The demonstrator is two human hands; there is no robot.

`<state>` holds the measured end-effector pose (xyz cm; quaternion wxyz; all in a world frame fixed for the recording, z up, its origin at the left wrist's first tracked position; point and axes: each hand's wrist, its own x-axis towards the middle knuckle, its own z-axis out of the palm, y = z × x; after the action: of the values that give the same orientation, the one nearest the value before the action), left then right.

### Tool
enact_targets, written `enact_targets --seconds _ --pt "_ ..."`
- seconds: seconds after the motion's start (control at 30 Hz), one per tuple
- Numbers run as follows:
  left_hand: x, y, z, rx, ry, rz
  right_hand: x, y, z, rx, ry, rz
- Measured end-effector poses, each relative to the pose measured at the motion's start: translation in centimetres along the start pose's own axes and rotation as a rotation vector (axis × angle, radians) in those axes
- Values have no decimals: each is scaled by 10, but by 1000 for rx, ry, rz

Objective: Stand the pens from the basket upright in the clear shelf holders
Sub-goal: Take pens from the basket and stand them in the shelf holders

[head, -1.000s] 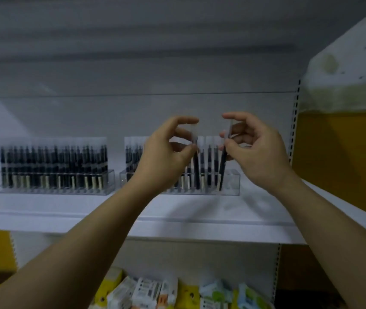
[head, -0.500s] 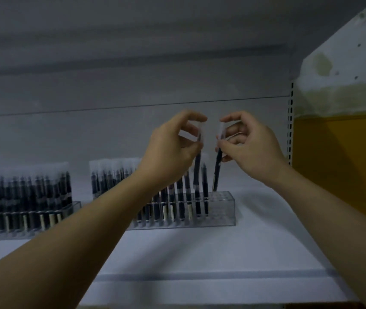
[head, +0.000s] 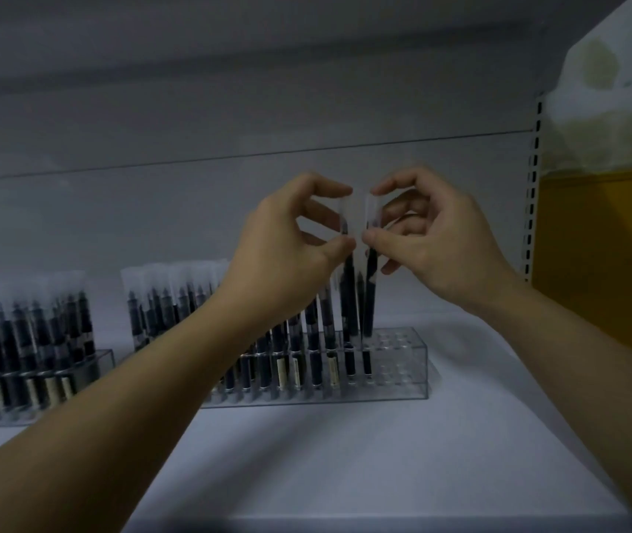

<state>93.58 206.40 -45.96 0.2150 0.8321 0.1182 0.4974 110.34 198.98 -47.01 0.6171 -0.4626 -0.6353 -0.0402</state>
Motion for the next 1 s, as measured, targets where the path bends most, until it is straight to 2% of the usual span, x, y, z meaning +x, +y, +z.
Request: enact_targets --seconds 0.17,0.4,0.63,0.83,1.0 --pt "2 1 0 16 -9 -33 -17 7 6 -93 -36 45" --pt "8 -4 -4 29 -17 -70 -26 11 9 -261 -26 -29" --pt "10 -10 -5 28 -32 -88 -28 15 9 -279 -10 -30" --pt "14 -11 -12 128 -78 -97 -29 16 8 -267 -27 -22" --pt "3 -5 -2 306 -146 -51 -29 16 7 -269 -32 -22"
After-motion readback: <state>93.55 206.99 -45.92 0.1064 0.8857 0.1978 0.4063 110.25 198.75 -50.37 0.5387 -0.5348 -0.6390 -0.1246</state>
